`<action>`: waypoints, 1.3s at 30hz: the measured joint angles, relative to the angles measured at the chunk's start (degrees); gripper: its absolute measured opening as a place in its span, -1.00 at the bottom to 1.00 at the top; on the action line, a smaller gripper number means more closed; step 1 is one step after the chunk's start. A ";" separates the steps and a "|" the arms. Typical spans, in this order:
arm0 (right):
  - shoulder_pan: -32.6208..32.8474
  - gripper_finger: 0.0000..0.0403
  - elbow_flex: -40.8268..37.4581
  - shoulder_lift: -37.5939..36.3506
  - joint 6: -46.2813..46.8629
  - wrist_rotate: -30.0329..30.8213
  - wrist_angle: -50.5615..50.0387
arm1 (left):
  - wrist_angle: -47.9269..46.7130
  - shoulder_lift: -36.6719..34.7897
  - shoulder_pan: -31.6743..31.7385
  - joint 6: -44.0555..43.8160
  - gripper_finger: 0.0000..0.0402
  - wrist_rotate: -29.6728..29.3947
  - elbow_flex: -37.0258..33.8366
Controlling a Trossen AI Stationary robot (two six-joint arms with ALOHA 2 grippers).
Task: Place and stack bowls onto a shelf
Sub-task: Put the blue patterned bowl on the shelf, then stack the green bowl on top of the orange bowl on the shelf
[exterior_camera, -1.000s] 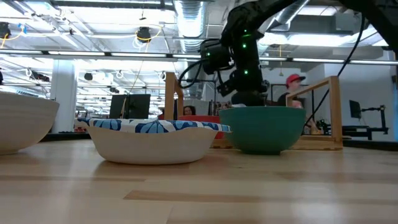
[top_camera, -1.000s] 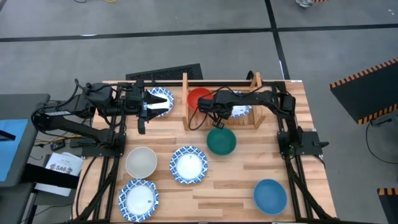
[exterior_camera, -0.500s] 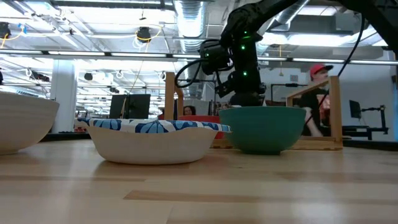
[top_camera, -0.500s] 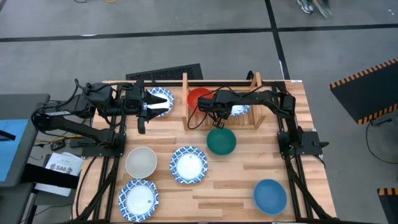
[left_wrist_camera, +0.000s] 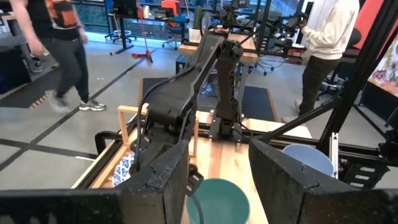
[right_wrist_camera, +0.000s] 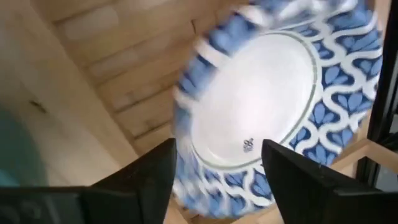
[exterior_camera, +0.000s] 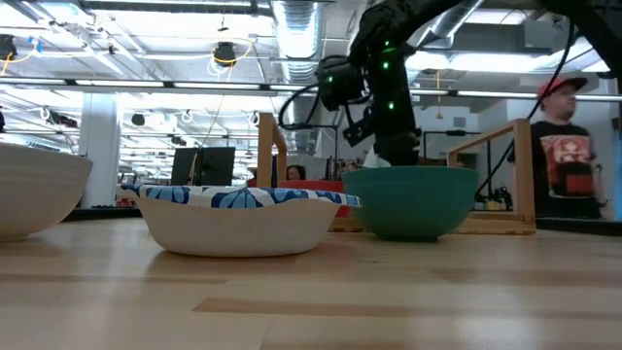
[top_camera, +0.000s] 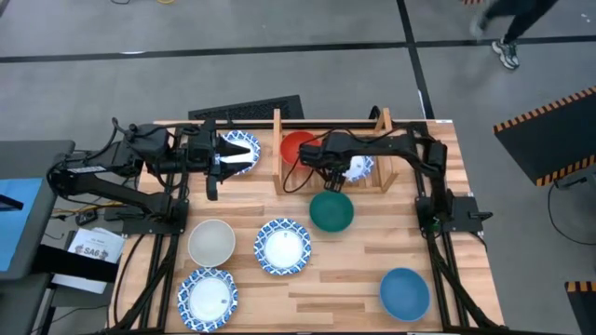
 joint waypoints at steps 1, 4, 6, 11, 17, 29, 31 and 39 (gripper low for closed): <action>0.14 0.34 0.00 -0.61 -0.08 -0.11 0.04 | -0.10 -0.02 0.00 0.00 -0.24 0.00 0.00; 0.32 0.34 0.00 -3.10 -0.74 -0.78 0.30 | -0.25 -0.02 0.01 -0.05 -0.24 0.00 0.00; 0.62 0.34 0.00 -5.04 -0.89 -2.57 0.24 | -0.22 -0.02 0.01 -0.62 -0.24 0.00 0.00; 2.86 0.34 -2.87 -13.13 1.50 -7.52 4.04 | -0.27 -0.01 0.00 -1.49 -0.24 0.00 0.00; 10.02 0.34 -17.06 -29.51 13.90 -12.82 17.30 | -2.28 -0.02 0.00 -1.92 -0.24 0.10 0.00; 25.47 0.34 -27.23 -44.72 58.18 -3.18 24.71 | -1.18 0.00 0.00 -3.14 -0.24 6.41 0.02; 25.49 0.34 -27.23 -43.45 64.55 -4.01 20.01 | -1.06 -0.02 0.00 -3.42 -0.24 6.54 0.02; 26.96 0.34 -27.26 -31.61 72.51 -5.98 15.64 | -1.04 -0.02 0.00 -5.55 -0.24 6.56 0.02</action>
